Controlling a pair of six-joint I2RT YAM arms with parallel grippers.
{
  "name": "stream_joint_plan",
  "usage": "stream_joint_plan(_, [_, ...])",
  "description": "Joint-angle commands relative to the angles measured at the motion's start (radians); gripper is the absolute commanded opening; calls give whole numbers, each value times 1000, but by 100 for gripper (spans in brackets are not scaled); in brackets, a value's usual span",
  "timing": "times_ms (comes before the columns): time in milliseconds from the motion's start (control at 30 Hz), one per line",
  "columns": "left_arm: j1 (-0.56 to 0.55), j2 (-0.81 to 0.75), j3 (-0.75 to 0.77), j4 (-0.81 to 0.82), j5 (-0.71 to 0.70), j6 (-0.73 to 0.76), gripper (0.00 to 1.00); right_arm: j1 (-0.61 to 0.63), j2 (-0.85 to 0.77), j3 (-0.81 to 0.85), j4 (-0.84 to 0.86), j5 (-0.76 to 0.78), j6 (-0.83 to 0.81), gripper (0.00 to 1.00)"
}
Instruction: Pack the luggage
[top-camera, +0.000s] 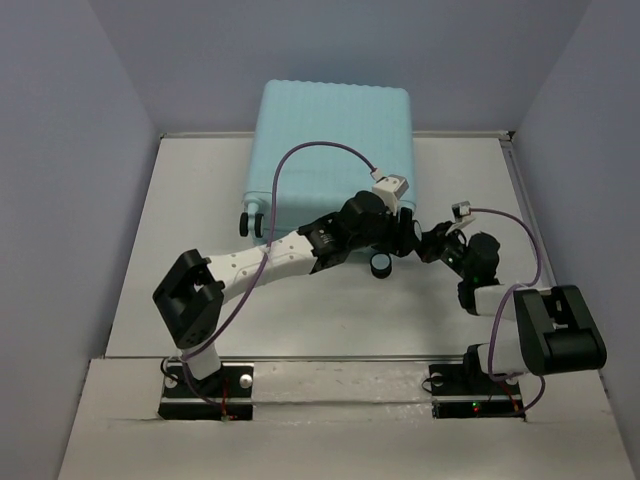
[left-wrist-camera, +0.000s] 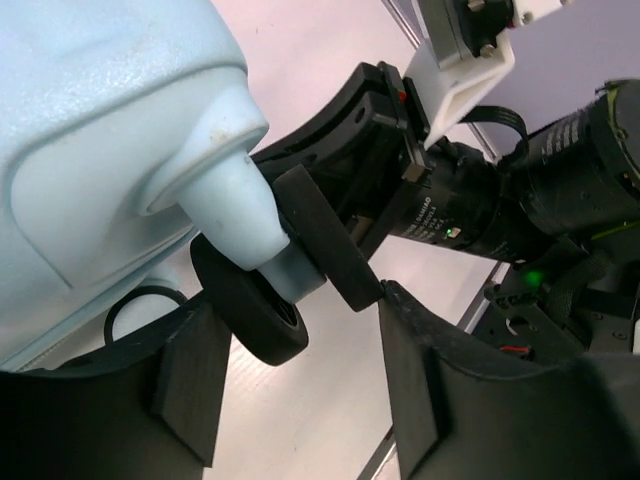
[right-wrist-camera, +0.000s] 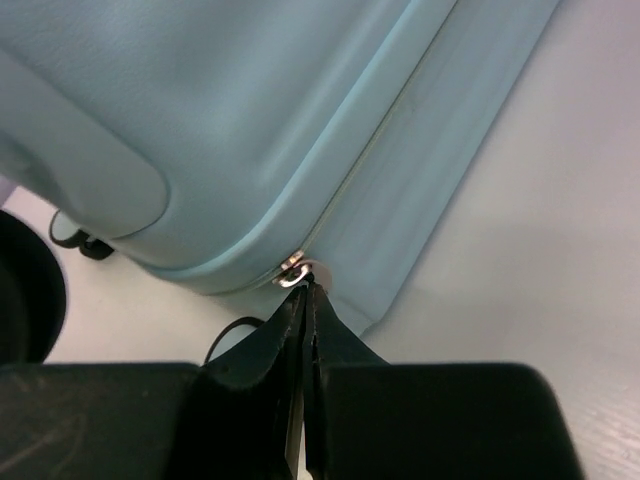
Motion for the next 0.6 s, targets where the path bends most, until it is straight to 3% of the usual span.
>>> stream_joint_plan(0, [7, -25, 50, 135, -7, -4, 52, 24, -79, -56, 124, -26, 83, 7])
stream_joint_plan(167, [19, -29, 38, 142, -4, -13, 38, 24, -223, -70, -128, 78, 36, 7])
stream_joint_plan(233, [19, -40, 15, 157, -16, -21, 23, 24, -288, -52, -197, 111, -6, 20])
stream_joint_plan(333, [24, -59, -13, 186, -41, -42, 6, 24, -280, -18, -262, 119, -35, 25])
stream_joint_plan(400, [25, -82, -25, 204, -50, -50, 6, 24, -245, -1, -240, 108, -47, 28])
stream_joint_plan(500, [28, -128, -36, 206, -75, -41, 6, 24, -210, 26, -235, 117, -76, 47])
stream_joint_plan(567, [33, -144, -35, 201, -75, -33, 6, 24, -203, 41, -238, 89, -96, 48])
